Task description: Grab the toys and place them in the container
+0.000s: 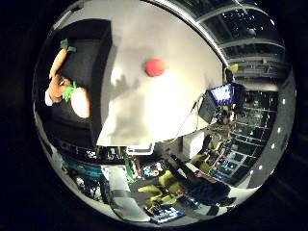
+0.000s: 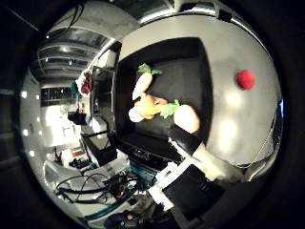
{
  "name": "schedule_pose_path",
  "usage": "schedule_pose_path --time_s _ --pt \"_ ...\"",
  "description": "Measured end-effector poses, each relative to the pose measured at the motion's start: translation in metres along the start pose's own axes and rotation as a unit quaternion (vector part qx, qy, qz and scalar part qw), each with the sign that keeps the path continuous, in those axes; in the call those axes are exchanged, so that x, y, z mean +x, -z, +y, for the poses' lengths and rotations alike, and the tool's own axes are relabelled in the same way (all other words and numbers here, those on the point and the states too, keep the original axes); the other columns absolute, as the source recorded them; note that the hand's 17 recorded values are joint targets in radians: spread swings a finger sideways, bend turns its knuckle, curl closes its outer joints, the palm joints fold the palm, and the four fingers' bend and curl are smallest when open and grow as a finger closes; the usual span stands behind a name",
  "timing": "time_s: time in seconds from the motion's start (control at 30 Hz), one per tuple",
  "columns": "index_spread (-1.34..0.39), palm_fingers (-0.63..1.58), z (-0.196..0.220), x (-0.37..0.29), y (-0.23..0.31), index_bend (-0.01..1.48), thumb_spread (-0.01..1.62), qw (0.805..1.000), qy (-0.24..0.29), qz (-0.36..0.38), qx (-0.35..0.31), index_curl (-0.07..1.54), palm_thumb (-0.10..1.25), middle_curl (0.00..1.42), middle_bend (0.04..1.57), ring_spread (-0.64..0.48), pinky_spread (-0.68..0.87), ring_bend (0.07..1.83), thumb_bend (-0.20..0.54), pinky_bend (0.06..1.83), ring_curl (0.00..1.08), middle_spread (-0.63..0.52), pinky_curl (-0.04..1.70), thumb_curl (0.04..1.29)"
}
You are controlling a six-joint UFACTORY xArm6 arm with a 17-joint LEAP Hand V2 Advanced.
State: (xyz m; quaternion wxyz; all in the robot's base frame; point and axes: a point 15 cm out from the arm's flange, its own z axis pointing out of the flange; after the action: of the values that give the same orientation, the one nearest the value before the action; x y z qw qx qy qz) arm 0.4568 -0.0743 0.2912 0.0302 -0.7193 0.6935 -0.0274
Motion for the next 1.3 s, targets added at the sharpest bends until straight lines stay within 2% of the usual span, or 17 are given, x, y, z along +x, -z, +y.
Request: schedule_pose_path --time_s 0.17,0.3,0.67,1.3 --pt "-0.39 0.25 -0.008 0.065 -0.009 0.17 1.02 0.999 0.008 0.042 0.023 0.28 0.74 0.34 0.35 0.1 0.39 0.44 -0.023 0.43 0.22 -0.03 0.23 0.35" --pt "-0.39 0.25 -0.015 0.103 -0.038 0.16 1.02 0.997 0.023 0.074 0.017 0.28 0.74 0.34 0.35 0.1 0.39 0.42 -0.024 0.42 0.22 -0.04 0.24 0.35" --pt "-0.38 0.16 -0.007 0.127 -0.134 0.15 1.0 0.994 0.054 0.076 -0.064 0.26 0.72 0.33 0.31 0.12 0.4 0.4 -0.025 0.45 0.22 -0.01 0.26 0.34" --pt "-0.37 0.08 -0.058 0.174 -0.177 0.15 0.99 0.993 0.045 0.09 -0.067 0.24 0.71 0.33 0.27 0.16 0.39 0.39 -0.025 0.48 0.23 0.04 0.29 0.34"
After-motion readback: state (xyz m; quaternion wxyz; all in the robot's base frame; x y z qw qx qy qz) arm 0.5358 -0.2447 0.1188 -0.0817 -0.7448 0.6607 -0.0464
